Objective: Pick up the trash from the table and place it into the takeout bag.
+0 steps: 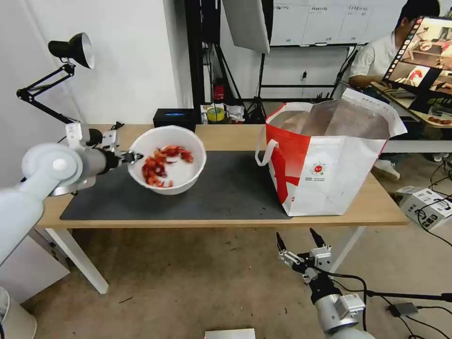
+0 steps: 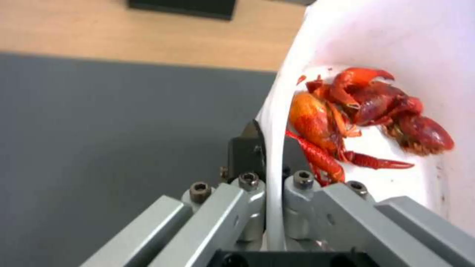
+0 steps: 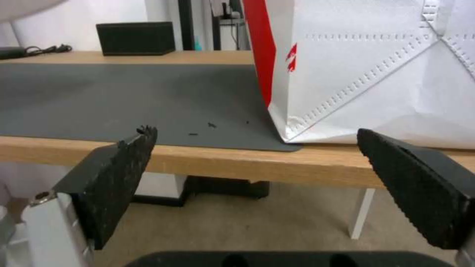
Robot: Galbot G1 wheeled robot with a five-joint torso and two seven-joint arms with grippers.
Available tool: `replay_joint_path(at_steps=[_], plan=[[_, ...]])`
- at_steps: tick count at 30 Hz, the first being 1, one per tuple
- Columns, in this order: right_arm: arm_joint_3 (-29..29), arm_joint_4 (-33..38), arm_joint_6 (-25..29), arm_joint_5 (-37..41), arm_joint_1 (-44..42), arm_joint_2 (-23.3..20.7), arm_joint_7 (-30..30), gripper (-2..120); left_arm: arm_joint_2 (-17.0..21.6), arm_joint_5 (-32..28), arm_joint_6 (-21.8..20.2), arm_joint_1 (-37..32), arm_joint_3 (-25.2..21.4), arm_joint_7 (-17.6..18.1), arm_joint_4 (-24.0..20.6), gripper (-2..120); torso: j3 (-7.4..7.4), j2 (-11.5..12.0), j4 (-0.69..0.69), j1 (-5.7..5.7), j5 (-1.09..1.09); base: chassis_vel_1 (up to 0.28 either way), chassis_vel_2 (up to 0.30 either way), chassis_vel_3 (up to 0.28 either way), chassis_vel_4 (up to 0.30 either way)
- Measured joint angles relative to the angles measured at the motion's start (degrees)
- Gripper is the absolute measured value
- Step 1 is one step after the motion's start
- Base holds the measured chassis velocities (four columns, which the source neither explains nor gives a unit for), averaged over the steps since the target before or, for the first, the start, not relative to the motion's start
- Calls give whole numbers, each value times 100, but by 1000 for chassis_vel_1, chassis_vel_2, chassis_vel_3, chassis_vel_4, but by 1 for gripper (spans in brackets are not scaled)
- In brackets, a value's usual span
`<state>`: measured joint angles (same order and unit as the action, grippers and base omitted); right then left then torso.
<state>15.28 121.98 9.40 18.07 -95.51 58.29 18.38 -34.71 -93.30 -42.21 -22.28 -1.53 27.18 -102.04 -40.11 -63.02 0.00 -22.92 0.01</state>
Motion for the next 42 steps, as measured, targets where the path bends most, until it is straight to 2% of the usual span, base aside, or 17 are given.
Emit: replay_joint_path(at_steps=[7, 12, 15, 16, 18, 19, 21, 22, 25, 29, 32, 34, 36, 42], plan=[[0, 0, 0, 0, 0, 0, 0, 100, -369, -327, 3, 971, 697, 316, 9, 0, 0, 0, -1, 0, 0, 0, 0, 0, 0], [0, 0, 0, 0, 0, 0, 1, 100, -609, -450, 4, 1450, 1006, 462, 169, 0, 0, 0, 0, 0, 0, 0, 0, 0, 0], [0, 0, 0, 0, 0, 0, 0, 100, -976, -554, 14, 2040, 1338, 564, 443, 0, 0, 0, 0, 0, 1, 0, 0, 0, 0], [0, 0, 0, 0, 0, 0, 0, 100, -976, -554, 14, 2040, 1338, 564, 443, 0, 0, 0, 0, 0, 1, 0, 0, 0, 0], [0, 0, 0, 0, 0, 0, 1, 100, -1285, -592, 15, 2376, 1509, 595, 624, 0, 0, 0, -1, 0, 1, 0, 0, 0, 0], [0, 0, 0, 0, 0, 0, 1, 100, -1285, -592, 15, 2376, 1509, 595, 624, 0, 0, 0, -1, 0, 1, 0, 0, 0, 0], [0, 0, 0, 0, 0, 0, 1, 100, -1623, -639, 15, 2659, 1612, 715, 807, 0, 0, 0, -1, 0, 1, 0, 0, 0, 0], [0, 0, 0, 0, 0, 0, 1, 100, -1623, -639, 15, 2659, 1612, 715, 807, 0, 0, 0, -1, 0, 1, 0, 0, 0, 0], [0, 0, 0, 0, 0, 0, 1, 100, -2027, -669, 15, 2933, 1745, 808, 1037, 0, 0, -1, 0, 0, 0, 0, 0, 0, 0], [0, 0, 0, 0, 1, 0, 1, 100, -2320, -669, 15, 3071, 1803, 857, 1198, 0, 0, -1, 0, 0, 0, 0, 0, 0, 0], [0, 0, 0, 0, 0, 0, 1, 100, -2751, -647, 16, 3256, 1936, 901, 1450, 0, 0, -1, -1, 0, 2, 0, 0, 0, 0], [0, 0, 0, 0, 0, 0, 1, 100, -2796, -640, 16, 3271, 1951, 905, 1482, 0, 0, -1, -1, 0, 2, 0, 0, 0, 0], [0, 0, 0, 0, 0, 0, 1, 100, -3121, -578, 23, 3358, 2009, 952, 1750, 0, 0, -1, -1, 0, 1, 0, 0, 0, 0], [0, 0, 0, 0, 1, 0, 2, 100, -3541, -470, 45, 3466, 2056, 1053, 2187, 0, 0, 0, 1, 0, 0, 0, 0, 0, 0]])
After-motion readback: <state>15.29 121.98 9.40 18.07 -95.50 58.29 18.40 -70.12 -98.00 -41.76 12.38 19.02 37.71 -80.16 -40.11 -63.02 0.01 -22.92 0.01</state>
